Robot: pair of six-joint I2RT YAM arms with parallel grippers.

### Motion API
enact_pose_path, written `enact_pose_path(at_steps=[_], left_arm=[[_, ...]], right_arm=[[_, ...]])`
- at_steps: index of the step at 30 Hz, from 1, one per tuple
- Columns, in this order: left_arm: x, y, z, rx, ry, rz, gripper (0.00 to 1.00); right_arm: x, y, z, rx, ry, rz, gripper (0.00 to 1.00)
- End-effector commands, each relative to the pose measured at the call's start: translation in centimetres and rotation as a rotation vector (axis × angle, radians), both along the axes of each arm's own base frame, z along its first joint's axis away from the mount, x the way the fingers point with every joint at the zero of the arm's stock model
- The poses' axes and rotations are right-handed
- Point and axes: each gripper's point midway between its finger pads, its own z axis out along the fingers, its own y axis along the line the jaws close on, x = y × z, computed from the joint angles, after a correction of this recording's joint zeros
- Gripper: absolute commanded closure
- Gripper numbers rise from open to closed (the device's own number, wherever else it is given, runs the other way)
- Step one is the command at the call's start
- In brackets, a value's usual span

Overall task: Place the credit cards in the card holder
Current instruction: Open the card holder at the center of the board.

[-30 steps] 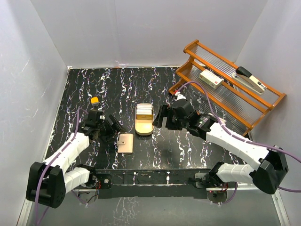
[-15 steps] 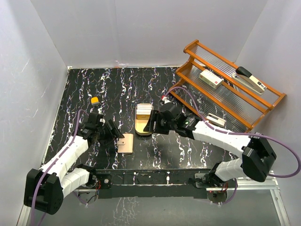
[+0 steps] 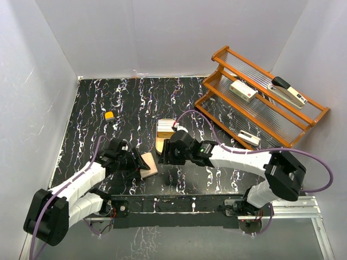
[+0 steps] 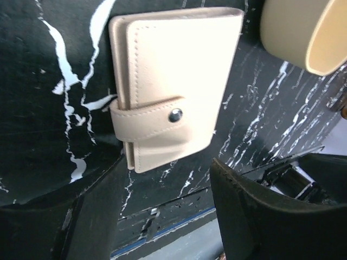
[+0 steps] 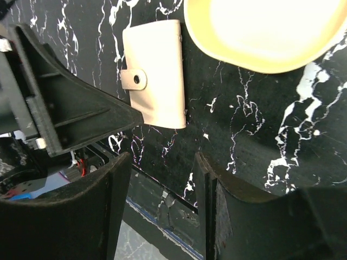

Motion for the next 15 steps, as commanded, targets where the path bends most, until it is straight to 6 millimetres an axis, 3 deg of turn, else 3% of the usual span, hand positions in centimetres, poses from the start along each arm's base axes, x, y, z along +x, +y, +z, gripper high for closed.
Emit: enact_pose_path(at_steps=[1,5,8,15], left_arm=[[0.4,-0.5,2.0,-0.039,-0.049,0.029,0.39],[1.4,1.5,4.2,0.059,-0.136,0.080,0.34],[2.0,3.1,5.0,0.120,-0.204,0.131,0.34],[1.8,2.7,3.1,0.131,-0.148,0.112,0.44]], right_arm=[[0.0,2.6,0.9,0.059,-0.052,0.015,0.53],[-0.5,4.5,1.0,0.073,-0.064,0.052,0.55],[-0.3,5.1,-0.1,0.041,-0.054,0.045,0.58],[-0.8,5.9,-2.0,0.015,-0.061,0.064,0.60]])
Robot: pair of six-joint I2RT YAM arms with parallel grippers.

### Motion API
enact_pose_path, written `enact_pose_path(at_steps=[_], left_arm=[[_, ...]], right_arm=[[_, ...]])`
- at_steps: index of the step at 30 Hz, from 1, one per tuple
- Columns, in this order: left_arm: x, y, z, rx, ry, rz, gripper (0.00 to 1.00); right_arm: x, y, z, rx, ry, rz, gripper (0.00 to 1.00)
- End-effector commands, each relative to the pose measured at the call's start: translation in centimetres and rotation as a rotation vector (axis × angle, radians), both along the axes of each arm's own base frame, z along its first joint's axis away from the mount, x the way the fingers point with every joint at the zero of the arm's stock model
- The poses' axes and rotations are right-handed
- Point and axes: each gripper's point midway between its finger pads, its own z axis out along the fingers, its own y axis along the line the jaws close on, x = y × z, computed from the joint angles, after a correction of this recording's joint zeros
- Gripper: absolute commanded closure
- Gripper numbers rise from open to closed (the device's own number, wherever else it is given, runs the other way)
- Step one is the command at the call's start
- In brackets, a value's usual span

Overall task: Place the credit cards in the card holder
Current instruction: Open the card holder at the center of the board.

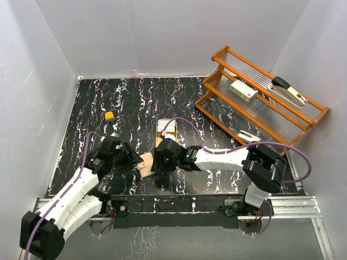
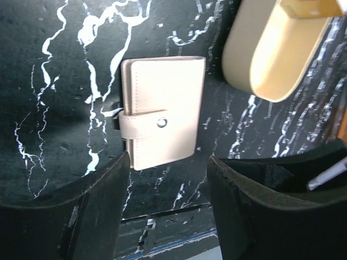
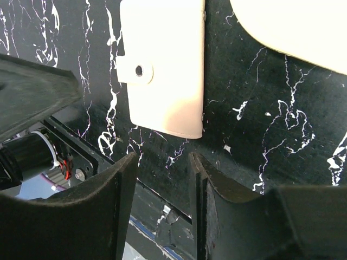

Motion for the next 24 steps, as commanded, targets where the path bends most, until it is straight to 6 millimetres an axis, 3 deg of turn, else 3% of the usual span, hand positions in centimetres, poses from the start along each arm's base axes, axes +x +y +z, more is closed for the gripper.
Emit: enact_pose_path(at_steps=[1,6,13,16,24], left_arm=[[-0.4,0.3,-2.1,0.049,0.077,-0.005,0.44],[-0.5,0.2,-4.2,0.077,0.140,-0.031,0.46],[-0.7,0.3,-5.6,0.094,0.161,-0.035,0.54],[-1.0,0.4,-6.0,0.090,0.165,-0.037,0.58],[-2.2,-0.1,-7.0,0.072,0.223,-0.085,0.63]], right_arm=[[1.5,1.7,1.9,0.063,-0.084,-0.020,0.61],[2.0,2.2,0.9,0.039,-0.100,-0.010,0.61],[3.2,1.6,-0.4,-0.030,-0.150,-0.025,0.63],[3.3,1.8,-1.9,-0.062,-0.155,0.001,0.62],[2.2,2.4,-2.7,-0.024,-0.144,0.073,0.78]])
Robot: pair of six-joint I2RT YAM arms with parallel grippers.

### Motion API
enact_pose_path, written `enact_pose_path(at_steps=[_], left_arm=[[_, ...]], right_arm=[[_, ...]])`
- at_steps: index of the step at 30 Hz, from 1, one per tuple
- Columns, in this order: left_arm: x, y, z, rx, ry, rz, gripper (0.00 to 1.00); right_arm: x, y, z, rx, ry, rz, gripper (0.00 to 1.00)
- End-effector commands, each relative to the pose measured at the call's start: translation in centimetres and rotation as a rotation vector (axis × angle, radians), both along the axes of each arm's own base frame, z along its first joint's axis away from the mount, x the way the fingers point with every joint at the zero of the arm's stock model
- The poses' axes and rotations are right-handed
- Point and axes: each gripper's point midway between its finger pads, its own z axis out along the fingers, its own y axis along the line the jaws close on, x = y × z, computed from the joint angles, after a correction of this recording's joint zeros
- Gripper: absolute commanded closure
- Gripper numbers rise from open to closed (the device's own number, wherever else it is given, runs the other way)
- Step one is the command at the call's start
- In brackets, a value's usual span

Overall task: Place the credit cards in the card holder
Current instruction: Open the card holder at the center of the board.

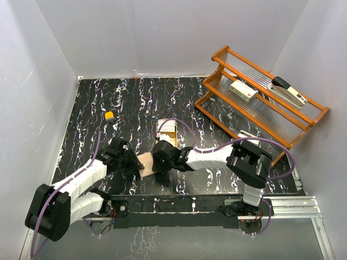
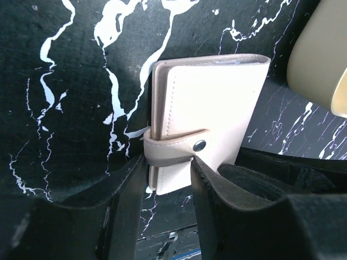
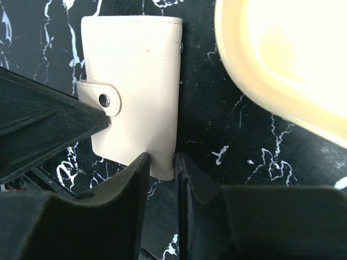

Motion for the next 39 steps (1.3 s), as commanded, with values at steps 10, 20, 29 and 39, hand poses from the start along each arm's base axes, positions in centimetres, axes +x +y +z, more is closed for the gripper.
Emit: enact_pose_path(at_steps=[10,20,29,39], left_arm=[[-0.7,-3.7,4.9,-0.195,-0.015,-0.171,0.55],[-1.1,-8.2,10.3,-0.457,-0.055,-0.396,0.36],[-1.7,-9.5,7.2,-0.430,0.052,-0.440,0.35],[-2.6,-9.2,2.0,-0.325,0.185,-0.425,0.38]], right_arm=[[0.2,-1.3,4.2,0.076,-0.135,0.035,1.00],[-1.4,-6.0,9.0,0.145,-0.159,-0.045,1.00],[-1.9,-6.7,9.5,0.169,-0.151,-0.051,1.00],[-1.9,-6.3,7.7,0.029,-0.171,-0.012,1.00]])
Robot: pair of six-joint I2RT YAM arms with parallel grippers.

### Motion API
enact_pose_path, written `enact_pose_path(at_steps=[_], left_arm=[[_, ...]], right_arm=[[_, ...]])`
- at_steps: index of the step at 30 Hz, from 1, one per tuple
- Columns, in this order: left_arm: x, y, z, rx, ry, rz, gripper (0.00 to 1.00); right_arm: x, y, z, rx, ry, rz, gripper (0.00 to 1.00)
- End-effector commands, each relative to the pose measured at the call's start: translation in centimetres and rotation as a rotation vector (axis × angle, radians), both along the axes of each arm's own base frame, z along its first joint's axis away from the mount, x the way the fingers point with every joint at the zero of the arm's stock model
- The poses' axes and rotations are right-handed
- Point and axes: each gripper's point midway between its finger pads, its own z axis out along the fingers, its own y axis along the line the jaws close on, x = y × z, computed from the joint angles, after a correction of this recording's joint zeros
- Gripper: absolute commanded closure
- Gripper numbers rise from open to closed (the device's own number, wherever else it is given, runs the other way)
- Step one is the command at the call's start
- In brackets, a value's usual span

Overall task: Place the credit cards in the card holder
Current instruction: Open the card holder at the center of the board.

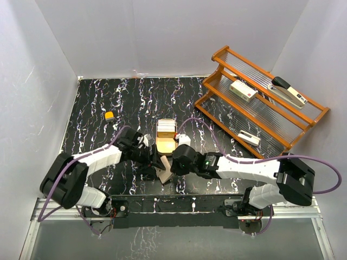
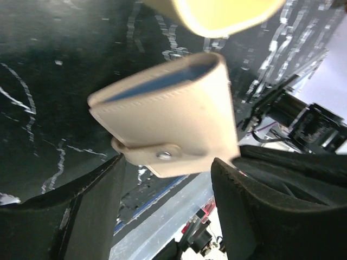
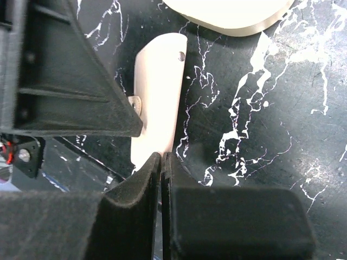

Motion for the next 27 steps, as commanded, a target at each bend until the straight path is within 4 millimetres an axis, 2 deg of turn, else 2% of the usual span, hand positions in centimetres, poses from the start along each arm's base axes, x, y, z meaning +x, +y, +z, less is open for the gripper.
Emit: enact_pose_path(at_steps=[1,7,15,22,27], left_arm=[[-0.8,0.3,-2.0,0.053,0.053,-0.017,0.40],[-0.3,2.0,-2.8,0.206,0.011,-0.005,0.49],[-0.8,3.7,-4.1,0.311,0.016,-0.023,0.58],[-0.2,5.0,-3.4,0.381,-0.035,-0.001,0.76],[0.0,4.4,-2.4,0.342,-0.065,-0.010,0.87]], right_arm=[[0.6,1.7,1.9,0.010,-0.063,0.015,1.00],[0.1,1.9,1.7,-0.004,-0.064,0.005,1.00],[-0.5,2.0,1.4,-0.007,-0.053,-0.007,1.00],[-0.7,0.9,1.7,-0.009,-0.051,-0.028,1.00],[-1.0,0.0,1.5,0.025,-0.061,-0.035,1.00]])
